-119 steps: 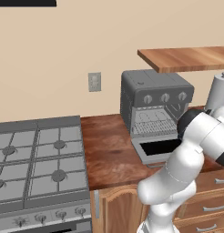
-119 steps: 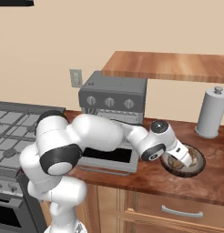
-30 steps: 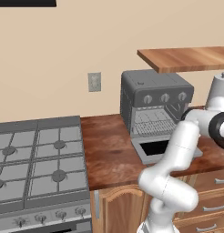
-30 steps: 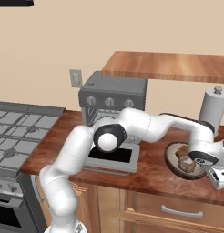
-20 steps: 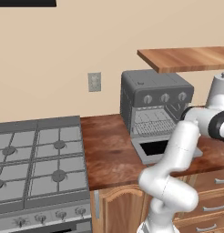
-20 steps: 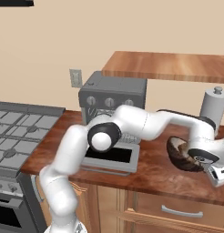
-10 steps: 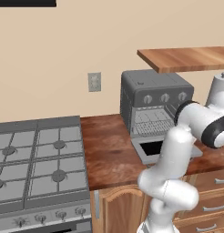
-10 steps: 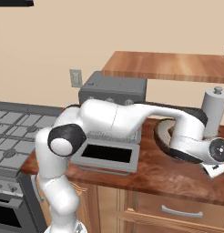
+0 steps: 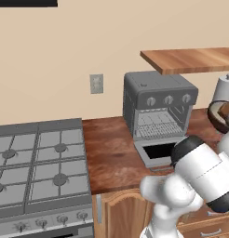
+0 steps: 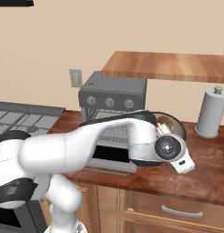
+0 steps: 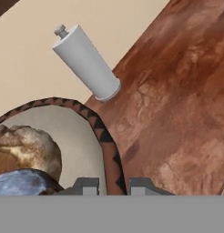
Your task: Pick up the heated bread from the toaster oven and place it in the bowl. Then move the bread bowl to the dining counter.
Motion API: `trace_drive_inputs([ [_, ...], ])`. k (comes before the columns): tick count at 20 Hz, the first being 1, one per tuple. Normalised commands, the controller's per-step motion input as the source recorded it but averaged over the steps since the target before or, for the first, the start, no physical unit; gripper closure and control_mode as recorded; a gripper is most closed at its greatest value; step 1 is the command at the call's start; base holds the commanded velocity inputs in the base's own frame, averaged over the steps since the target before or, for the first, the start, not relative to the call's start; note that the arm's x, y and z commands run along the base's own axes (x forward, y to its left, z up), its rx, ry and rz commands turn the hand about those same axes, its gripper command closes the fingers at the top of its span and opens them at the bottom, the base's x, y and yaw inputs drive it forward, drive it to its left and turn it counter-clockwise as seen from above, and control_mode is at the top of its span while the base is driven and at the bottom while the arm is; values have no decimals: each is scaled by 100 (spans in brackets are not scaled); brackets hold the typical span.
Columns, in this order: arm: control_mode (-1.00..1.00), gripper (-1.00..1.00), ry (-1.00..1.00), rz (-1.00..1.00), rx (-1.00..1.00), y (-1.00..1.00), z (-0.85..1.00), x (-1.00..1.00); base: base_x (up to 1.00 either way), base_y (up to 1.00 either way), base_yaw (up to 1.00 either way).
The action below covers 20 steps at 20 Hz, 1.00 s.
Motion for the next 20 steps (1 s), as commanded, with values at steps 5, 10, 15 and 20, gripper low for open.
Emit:
trace_drive_inputs([
  [5,-100,100,0,-21,2,77,67,-6,0,0,0],
  [10,-100,100,0,-4,2,5,5,-1,0,0,0],
  [15,-100,100,0,0,4,18,20,-6,0,0,0],
  [20,-100,100,0,0,3,86,39,-3,0,0,0],
])
